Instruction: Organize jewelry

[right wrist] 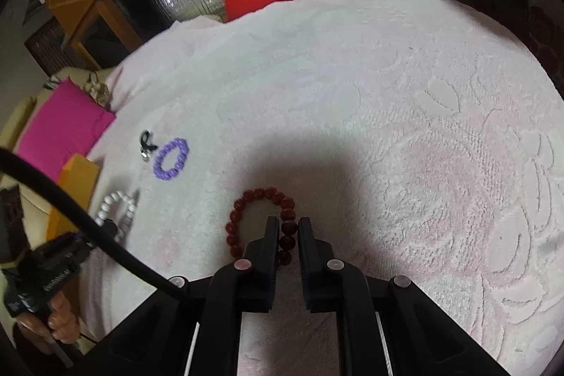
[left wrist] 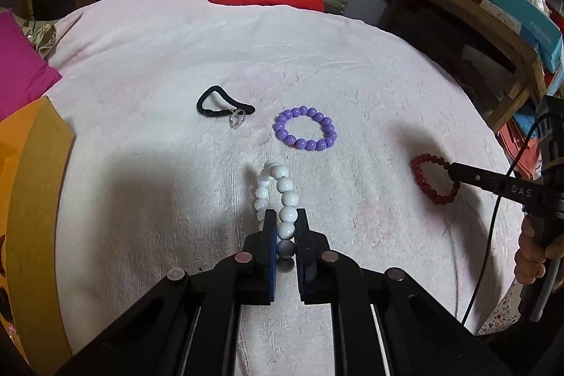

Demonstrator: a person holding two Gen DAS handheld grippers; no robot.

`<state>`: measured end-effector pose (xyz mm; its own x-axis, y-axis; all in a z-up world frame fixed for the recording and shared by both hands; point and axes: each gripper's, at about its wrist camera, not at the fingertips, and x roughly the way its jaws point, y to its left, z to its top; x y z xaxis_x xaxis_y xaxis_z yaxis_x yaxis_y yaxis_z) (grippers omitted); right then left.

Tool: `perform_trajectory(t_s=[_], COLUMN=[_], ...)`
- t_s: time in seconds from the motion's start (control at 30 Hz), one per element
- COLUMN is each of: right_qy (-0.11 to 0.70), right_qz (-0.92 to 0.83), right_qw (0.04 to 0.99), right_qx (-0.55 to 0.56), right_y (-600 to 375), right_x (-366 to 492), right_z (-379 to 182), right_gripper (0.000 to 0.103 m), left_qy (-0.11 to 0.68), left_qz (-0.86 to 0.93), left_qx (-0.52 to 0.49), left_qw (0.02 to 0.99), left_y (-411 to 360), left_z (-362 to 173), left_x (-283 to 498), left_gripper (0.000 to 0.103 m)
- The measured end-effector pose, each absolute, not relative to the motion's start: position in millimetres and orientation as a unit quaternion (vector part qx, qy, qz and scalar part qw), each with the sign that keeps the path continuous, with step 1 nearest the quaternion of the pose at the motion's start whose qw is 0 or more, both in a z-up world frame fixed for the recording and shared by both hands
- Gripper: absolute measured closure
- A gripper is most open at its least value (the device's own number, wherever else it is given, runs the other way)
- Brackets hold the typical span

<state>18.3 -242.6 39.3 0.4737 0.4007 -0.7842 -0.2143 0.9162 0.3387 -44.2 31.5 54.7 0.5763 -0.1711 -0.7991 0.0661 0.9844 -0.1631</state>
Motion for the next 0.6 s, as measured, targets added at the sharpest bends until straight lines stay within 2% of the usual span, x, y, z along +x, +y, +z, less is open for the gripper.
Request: perform_trajectory(t_s=[0.23, 0.37, 0.4, 0.47, 0.5, 0.53, 0.6], right_qy=[0.452, 0.461, 0.463, 0.465, 0.465, 0.463, 0.463], right_qz=[0.217, 0.171, 0.163, 0.150, 0.150, 0.152, 0.168], right_qw=[0.853, 0.863, 0.865, 0.869, 0.870, 0.871, 0.868], right_qx=[0.143, 0.112, 0.102, 0.074, 0.068, 0.064, 0.059], right_y=[-243.2, -238.6, -238.6, -233.7, -233.2, -229.9, -224.6], right_x=[10.4, 10.8, 11.6, 13.1, 14.0, 13.5, 13.3], right_z=[61.2, 63.0, 61.9, 58.1, 56.1, 54.2, 51.8], right_gripper=[0.091, 0.090, 0.086, 0.066, 0.048, 0.041, 0.041], left_qy=[0.451, 0.453, 0.454, 0.456, 0.457, 0.458, 0.460], left_qz=[-0.056, -0.053, -0.051, -0.048, -0.048, -0.048, -0.046], left_qx=[-0.056, -0.051, -0.048, -0.044, -0.044, -0.044, -0.041], left_qw=[0.889, 0.888, 0.888, 0.888, 0.887, 0.887, 0.886], left_y=[30.8, 28.7, 28.1, 27.7, 27.4, 27.2, 26.2], left_z=[55.8, 54.5, 54.1, 53.4, 53.1, 52.6, 51.4], left_x=[-45.3, -46.5, -46.4, -45.7, -45.3, -44.8, -44.0], left_gripper=[0.093, 0.093, 0.093, 0.093, 0.093, 0.093, 0.093])
